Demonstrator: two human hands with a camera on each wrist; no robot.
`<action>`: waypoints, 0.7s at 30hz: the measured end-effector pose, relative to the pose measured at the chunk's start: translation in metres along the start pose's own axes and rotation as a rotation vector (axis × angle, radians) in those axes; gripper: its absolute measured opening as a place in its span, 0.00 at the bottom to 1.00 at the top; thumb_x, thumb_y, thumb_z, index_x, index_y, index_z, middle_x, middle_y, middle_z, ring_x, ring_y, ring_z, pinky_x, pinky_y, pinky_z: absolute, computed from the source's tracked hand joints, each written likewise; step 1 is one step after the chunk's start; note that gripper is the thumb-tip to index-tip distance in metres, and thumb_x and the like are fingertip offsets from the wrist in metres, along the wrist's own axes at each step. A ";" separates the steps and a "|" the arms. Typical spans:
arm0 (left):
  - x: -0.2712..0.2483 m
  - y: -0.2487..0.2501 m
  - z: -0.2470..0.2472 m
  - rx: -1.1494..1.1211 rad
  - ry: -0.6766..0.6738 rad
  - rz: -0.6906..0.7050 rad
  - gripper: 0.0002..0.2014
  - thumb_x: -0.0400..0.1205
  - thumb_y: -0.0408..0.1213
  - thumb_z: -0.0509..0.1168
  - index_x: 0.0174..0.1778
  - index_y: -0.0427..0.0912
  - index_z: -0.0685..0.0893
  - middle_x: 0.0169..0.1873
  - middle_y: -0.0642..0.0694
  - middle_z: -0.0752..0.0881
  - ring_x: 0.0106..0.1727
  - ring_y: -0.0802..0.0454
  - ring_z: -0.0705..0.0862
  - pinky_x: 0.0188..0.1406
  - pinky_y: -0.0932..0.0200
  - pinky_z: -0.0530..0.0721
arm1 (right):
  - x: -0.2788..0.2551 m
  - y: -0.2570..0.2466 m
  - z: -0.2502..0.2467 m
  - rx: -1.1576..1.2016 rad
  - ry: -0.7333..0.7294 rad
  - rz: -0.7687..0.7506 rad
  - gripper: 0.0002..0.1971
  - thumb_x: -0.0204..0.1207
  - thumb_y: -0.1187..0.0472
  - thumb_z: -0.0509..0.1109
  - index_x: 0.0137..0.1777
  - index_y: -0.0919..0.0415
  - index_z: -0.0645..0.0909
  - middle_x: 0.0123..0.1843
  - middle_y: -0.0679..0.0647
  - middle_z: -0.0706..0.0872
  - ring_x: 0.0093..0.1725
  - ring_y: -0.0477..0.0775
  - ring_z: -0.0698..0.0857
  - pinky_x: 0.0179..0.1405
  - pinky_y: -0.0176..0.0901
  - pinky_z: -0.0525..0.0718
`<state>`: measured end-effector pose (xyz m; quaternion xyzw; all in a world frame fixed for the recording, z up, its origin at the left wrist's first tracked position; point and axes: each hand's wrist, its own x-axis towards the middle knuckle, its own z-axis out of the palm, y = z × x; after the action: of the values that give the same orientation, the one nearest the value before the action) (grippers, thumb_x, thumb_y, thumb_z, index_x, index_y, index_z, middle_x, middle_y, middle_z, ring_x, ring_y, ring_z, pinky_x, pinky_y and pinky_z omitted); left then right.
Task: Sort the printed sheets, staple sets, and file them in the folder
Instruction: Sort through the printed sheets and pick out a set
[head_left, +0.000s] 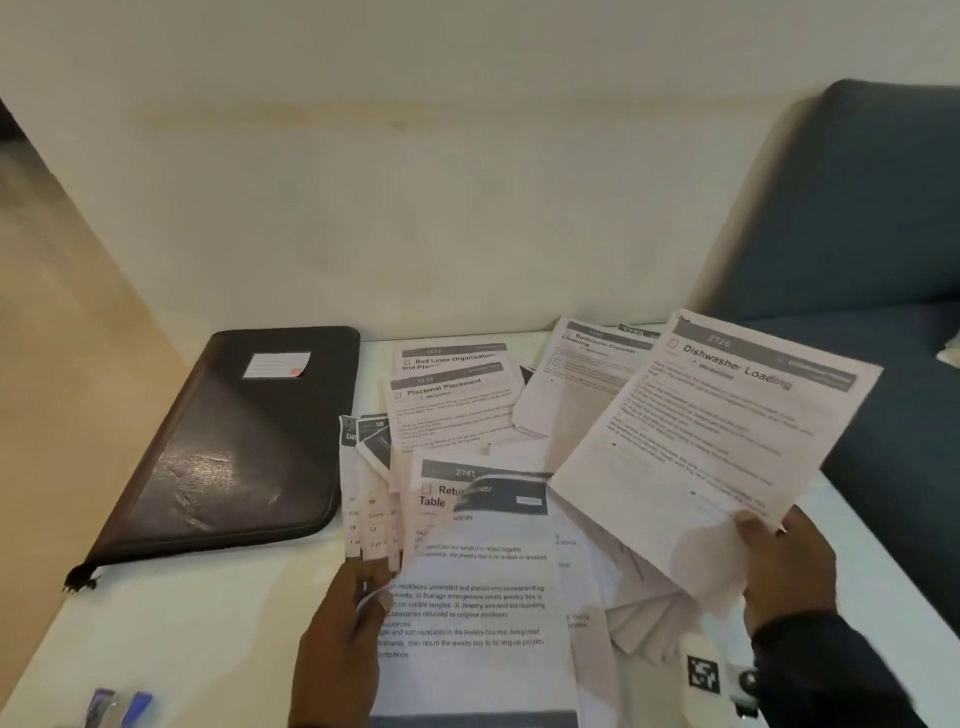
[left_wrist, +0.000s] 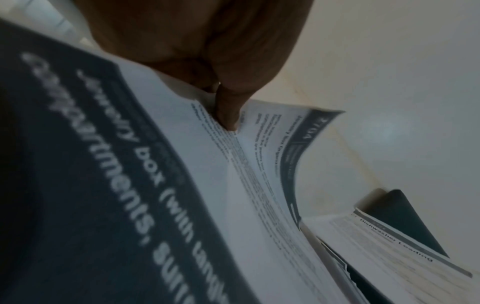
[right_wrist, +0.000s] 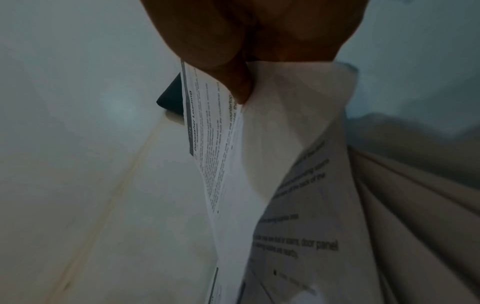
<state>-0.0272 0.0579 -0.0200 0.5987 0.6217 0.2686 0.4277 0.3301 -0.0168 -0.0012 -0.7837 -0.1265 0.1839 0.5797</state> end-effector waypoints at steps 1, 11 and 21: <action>0.002 -0.001 0.001 -0.024 -0.014 0.003 0.15 0.83 0.29 0.65 0.49 0.60 0.81 0.57 0.54 0.85 0.52 0.56 0.85 0.44 0.65 0.81 | 0.002 0.001 0.001 -0.007 -0.003 -0.007 0.13 0.81 0.65 0.66 0.64 0.60 0.80 0.60 0.60 0.84 0.58 0.67 0.82 0.59 0.63 0.83; 0.002 -0.002 0.002 -0.215 -0.061 -0.037 0.14 0.84 0.28 0.61 0.57 0.51 0.83 0.49 0.55 0.89 0.51 0.53 0.86 0.44 0.59 0.79 | 0.017 -0.001 -0.010 -0.023 0.055 -0.052 0.12 0.82 0.66 0.65 0.64 0.59 0.80 0.61 0.58 0.84 0.58 0.64 0.83 0.60 0.62 0.83; 0.012 -0.009 0.005 -0.217 -0.111 -0.057 0.14 0.84 0.28 0.63 0.58 0.52 0.79 0.49 0.52 0.87 0.52 0.48 0.86 0.47 0.58 0.79 | -0.012 0.022 0.012 -0.179 -0.388 -0.034 0.15 0.77 0.72 0.69 0.51 0.49 0.87 0.54 0.53 0.90 0.55 0.60 0.87 0.59 0.62 0.85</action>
<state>-0.0266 0.0680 -0.0323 0.5451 0.5810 0.2884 0.5312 0.3142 -0.0183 -0.0238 -0.7797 -0.2649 0.3094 0.4756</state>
